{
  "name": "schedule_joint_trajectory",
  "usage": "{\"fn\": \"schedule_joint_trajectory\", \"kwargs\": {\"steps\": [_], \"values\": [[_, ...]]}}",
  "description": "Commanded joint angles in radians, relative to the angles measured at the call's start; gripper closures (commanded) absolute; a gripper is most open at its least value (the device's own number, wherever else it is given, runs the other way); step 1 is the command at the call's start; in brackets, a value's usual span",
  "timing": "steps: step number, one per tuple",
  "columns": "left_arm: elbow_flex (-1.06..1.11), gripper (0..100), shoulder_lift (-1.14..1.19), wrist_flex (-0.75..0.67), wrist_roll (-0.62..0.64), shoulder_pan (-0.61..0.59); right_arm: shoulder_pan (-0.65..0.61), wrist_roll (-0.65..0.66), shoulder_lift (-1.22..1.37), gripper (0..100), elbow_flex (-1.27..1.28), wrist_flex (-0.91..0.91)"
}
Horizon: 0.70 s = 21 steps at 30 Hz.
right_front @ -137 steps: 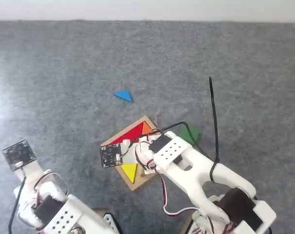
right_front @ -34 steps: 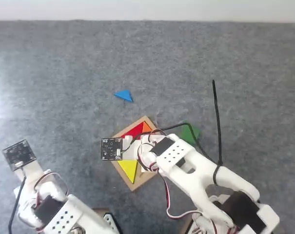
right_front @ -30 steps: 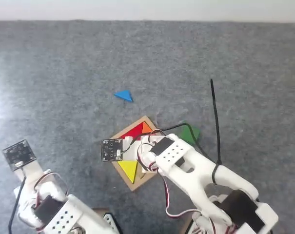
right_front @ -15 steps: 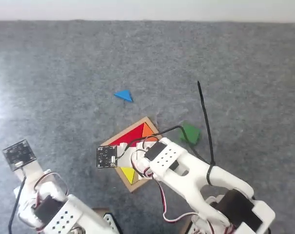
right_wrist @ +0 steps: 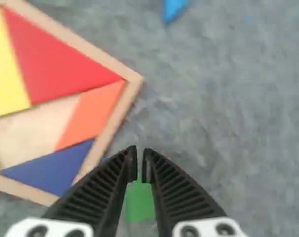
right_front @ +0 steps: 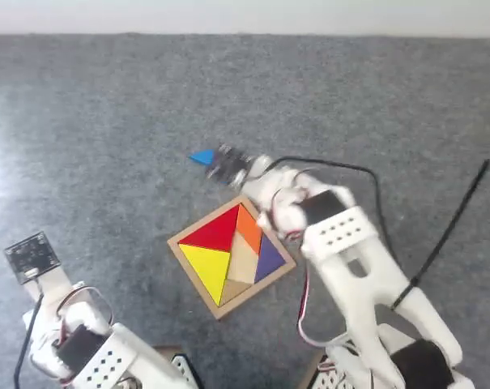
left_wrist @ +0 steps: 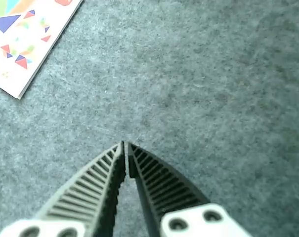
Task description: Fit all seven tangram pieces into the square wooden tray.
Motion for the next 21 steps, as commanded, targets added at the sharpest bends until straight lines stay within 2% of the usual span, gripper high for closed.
{"fn": "schedule_joint_trajectory", "kwargs": {"steps": [1,5,10,14,18,21], "values": [[-0.021,99,-0.018,0.005,-0.008,-0.005,0.074,0.000,0.082,91.3,-0.071,0.010],[-0.021,99,-0.018,0.005,-0.008,-0.005,0.122,0.044,0.180,87.1,-0.089,0.030],[-0.021,99,-0.018,0.005,-0.008,-0.005,0.145,0.044,0.260,77.9,-0.173,0.120],[-0.021,99,-0.018,0.005,-0.008,-0.005,0.142,0.054,0.332,74.2,-0.216,0.203],[-0.021,99,-0.018,0.003,-0.008,-0.005,0.160,0.167,0.427,71.1,-0.232,0.242],[-0.019,99,-0.018,0.003,-0.008,-0.002,0.173,0.181,0.479,69.7,-0.278,0.282]]}}
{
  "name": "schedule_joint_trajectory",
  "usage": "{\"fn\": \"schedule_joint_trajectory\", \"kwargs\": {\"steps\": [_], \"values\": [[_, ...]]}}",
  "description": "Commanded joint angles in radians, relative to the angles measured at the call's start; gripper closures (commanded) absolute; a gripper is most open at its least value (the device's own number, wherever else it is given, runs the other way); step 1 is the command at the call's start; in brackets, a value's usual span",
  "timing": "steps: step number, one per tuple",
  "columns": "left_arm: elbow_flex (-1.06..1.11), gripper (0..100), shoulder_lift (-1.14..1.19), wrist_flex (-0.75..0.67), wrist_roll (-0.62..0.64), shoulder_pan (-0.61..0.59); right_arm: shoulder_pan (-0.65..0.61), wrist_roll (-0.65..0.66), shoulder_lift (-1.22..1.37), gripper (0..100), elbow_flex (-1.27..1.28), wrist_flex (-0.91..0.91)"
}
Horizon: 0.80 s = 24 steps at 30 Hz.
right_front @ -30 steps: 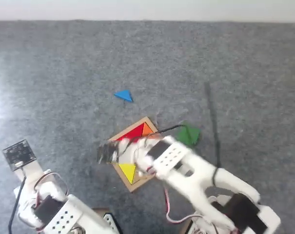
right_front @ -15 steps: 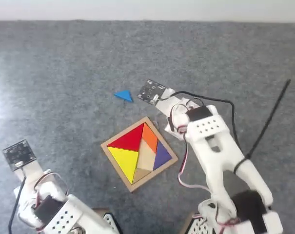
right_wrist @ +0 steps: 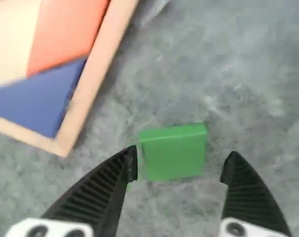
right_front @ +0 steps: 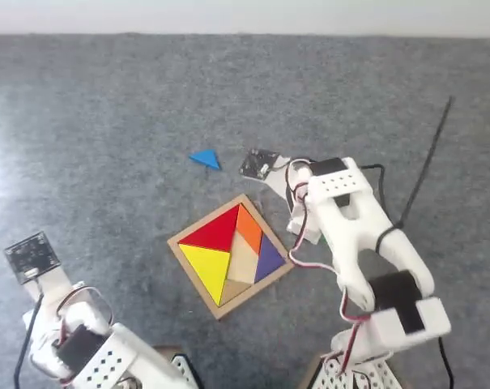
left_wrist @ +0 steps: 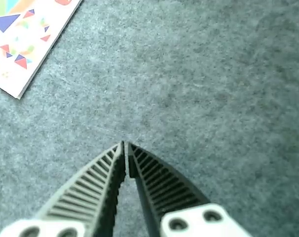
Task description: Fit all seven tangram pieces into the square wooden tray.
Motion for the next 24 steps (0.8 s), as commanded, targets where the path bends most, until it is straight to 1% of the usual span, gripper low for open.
{"fn": "schedule_joint_trajectory", "kwargs": {"steps": [1,6,13,17,19,24], "values": [[-0.019,99,-0.018,0.003,-0.008,-0.002,0.028,0.026,0.033,69.9,-0.089,0.041],[-0.016,99,-0.018,0.002,-0.008,-0.005,0.042,0.038,0.093,69.9,-0.132,0.044],[-0.016,99,-0.018,0.000,-0.008,-0.005,0.021,0.117,0.163,69.9,-0.140,0.088],[-0.016,99,-0.018,0.000,-0.008,-0.005,0.024,0.126,0.177,70.2,-0.140,0.101],[-0.016,99,-0.018,0.000,-0.008,-0.005,0.025,0.126,0.179,73.8,-0.140,0.102],[-0.016,99,-0.018,0.000,-0.008,-0.005,0.021,0.106,0.174,90.9,-0.164,0.107]]}}
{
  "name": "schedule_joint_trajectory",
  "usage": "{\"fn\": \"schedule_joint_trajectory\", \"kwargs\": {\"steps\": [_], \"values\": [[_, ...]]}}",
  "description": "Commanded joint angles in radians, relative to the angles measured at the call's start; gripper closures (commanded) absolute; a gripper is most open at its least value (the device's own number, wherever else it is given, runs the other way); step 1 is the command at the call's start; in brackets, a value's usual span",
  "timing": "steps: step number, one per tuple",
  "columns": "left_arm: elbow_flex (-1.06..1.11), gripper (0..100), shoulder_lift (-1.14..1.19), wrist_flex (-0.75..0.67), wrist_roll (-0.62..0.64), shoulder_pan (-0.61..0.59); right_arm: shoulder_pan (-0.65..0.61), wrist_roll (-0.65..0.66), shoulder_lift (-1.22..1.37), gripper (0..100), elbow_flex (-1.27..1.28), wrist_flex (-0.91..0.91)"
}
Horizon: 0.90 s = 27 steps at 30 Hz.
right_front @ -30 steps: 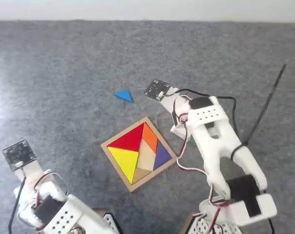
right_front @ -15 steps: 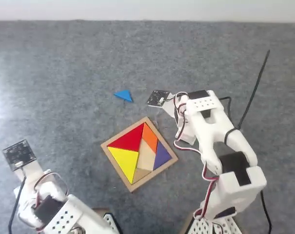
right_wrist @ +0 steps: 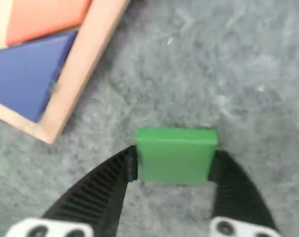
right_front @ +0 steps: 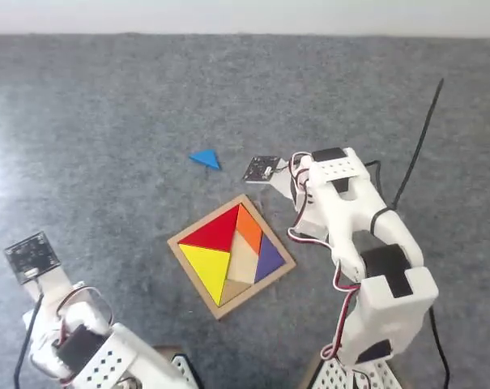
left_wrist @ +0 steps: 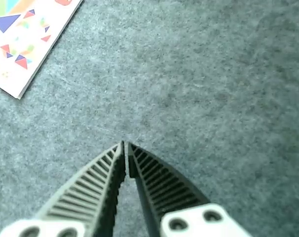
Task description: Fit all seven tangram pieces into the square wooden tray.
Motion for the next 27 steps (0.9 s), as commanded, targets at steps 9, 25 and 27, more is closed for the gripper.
{"fn": "schedule_joint_trajectory", "kwargs": {"steps": [9,25,27], "values": [[-0.016,99,-0.018,0.000,-0.008,-0.005,-0.018,-0.189,-0.004,99.1,-0.244,0.191],[-0.016,99,-0.018,0.000,-0.008,-0.006,-0.404,-0.471,-0.133,99.0,-0.235,0.252],[-0.016,99,-0.018,0.000,-0.008,-0.006,-0.432,-0.442,-0.131,99.0,-0.175,0.183]]}}
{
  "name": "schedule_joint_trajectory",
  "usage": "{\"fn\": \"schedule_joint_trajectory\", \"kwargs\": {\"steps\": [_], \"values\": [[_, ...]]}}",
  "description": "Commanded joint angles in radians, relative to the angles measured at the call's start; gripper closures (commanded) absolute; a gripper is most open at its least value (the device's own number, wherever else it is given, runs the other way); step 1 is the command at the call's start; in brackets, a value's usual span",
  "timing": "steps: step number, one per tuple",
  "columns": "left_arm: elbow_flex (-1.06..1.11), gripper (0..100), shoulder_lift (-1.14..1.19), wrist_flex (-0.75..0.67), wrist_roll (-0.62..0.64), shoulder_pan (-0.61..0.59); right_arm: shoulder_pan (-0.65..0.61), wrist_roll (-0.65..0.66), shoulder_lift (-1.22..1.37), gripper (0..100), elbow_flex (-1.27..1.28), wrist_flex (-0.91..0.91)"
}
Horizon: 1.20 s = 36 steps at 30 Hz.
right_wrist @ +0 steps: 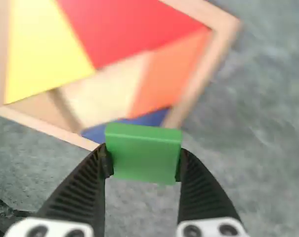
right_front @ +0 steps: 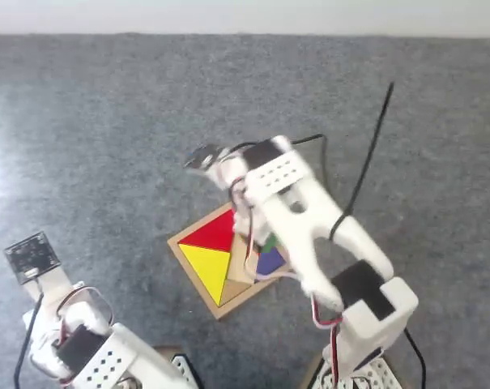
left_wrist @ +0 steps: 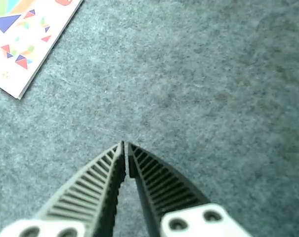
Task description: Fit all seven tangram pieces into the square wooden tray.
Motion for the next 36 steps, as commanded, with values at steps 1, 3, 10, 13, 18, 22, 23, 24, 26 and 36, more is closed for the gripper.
{"fn": "schedule_joint_trajectory", "kwargs": {"steps": [1,3,10,13,18,22,23,24,26,36], "values": [[-0.016,99,-0.018,0.000,-0.008,-0.006,-0.047,0.048,-0.073,99.0,0.083,-0.111],[-0.016,99,-0.018,0.000,-0.008,-0.006,-0.047,0.098,-0.082,99.1,0.123,-0.137],[-0.016,99,-0.018,0.000,-0.008,-0.006,-0.048,0.127,-0.139,99.1,0.155,-0.173],[-0.016,99,-0.018,0.000,-0.008,-0.006,-0.064,0.127,-0.143,99.1,0.153,-0.180],[-0.016,99,-0.018,0.000,-0.008,-0.003,-0.094,0.121,-0.139,99.1,0.167,-0.226],[-0.016,99,-0.018,-0.002,-0.008,-0.005,-0.101,0.120,-0.140,99.1,0.226,-0.280],[-0.016,99,-0.018,-0.002,-0.008,-0.003,-0.101,0.120,-0.140,99.1,0.239,-0.297],[-0.016,99,-0.018,-0.002,-0.008,-0.003,-0.101,0.120,-0.140,99.1,0.247,-0.308],[-0.016,99,-0.018,-0.002,-0.008,-0.003,-0.104,0.109,-0.140,99.1,0.258,-0.317],[-0.016,99,-0.018,-0.002,-0.008,-0.005,-0.150,0.120,-0.139,98.9,0.322,-0.369]]}}
